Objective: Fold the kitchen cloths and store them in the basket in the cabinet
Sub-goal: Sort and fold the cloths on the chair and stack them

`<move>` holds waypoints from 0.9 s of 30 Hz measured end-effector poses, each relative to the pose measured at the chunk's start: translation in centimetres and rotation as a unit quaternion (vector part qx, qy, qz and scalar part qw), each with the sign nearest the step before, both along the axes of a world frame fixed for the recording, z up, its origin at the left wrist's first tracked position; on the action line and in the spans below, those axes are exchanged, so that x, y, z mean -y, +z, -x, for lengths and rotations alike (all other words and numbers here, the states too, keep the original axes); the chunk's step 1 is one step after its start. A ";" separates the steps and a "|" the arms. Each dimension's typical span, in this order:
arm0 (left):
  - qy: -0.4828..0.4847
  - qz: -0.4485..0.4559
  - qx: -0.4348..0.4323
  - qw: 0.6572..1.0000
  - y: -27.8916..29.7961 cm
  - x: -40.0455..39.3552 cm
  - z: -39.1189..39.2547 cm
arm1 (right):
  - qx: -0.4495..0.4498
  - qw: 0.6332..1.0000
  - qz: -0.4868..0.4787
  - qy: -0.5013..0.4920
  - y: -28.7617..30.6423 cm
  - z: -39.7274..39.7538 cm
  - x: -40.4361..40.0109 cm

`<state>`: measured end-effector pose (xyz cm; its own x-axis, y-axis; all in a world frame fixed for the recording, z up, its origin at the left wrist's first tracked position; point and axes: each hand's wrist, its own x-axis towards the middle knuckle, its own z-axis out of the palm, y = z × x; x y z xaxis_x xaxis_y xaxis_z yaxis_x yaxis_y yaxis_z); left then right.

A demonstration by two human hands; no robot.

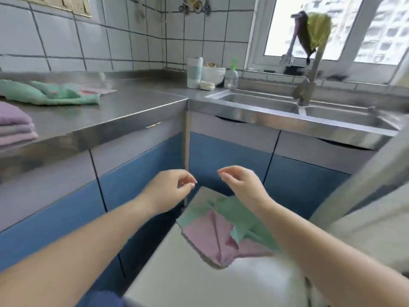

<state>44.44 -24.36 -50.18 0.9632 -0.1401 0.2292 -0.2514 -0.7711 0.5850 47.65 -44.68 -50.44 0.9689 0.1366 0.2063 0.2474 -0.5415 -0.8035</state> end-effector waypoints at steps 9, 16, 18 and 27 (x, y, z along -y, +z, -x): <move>-0.039 -0.058 -0.166 0.984 -17.1 4.8 -1.2 | -0.106 0.964 0.243 -0.031 -13.8 1.1 6.3; -0.028 -0.069 -0.065 0.995 -22.4 2.5 -2.2 | 0.054 0.862 0.489 0.119 -17.9 -0.9 7.2; -0.033 -0.090 -0.062 0.993 -23.1 2.0 -2.8 | 0.074 0.845 0.503 0.165 -18.5 -2.0 6.8; 0.009 -0.080 -0.055 0.995 -23.6 2.6 -4.6 | 0.177 0.890 0.412 0.089 -16.7 -4.1 7.4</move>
